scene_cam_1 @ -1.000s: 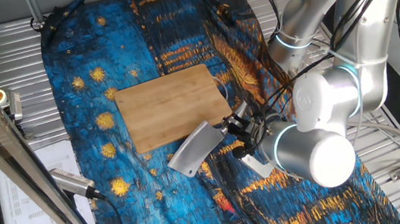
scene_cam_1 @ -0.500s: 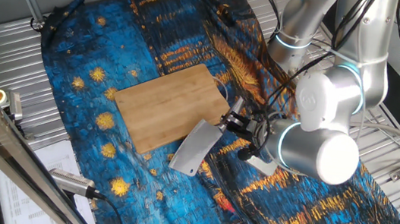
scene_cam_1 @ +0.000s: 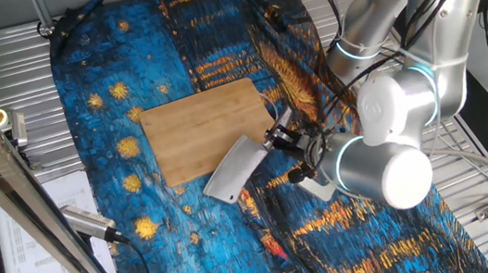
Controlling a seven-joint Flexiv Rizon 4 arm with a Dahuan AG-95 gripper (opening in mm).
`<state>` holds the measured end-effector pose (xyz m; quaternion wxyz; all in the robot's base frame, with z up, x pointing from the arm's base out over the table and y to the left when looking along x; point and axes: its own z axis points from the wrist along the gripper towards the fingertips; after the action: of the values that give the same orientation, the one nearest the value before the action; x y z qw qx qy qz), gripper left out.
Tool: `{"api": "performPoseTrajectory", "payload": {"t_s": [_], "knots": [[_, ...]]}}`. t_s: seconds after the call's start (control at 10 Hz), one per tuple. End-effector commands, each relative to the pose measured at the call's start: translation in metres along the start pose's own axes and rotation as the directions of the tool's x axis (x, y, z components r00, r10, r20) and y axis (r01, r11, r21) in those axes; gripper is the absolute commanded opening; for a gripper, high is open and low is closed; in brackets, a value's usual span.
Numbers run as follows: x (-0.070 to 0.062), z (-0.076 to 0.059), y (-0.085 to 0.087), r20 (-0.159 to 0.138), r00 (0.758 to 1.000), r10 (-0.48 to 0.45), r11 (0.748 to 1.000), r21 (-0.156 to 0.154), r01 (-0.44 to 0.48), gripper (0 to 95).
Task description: Put the knife on the cutting board
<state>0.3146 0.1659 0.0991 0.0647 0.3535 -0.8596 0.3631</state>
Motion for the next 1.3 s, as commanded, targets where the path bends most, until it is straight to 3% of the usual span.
{"api": "performPoseTrajectory", "payload": {"t_s": [0.1,0.9,1.3], "knots": [[0.007,0.003,-0.007,0.004,1.000,-0.004,1.000,0.000,0.004,0.0],[0.010,0.021,-0.021,0.020,1.000,0.009,1.000,0.017,-0.010,0.0],[0.012,0.023,-0.023,0.059,0.997,0.046,0.999,0.022,-0.047,0.0]]}}
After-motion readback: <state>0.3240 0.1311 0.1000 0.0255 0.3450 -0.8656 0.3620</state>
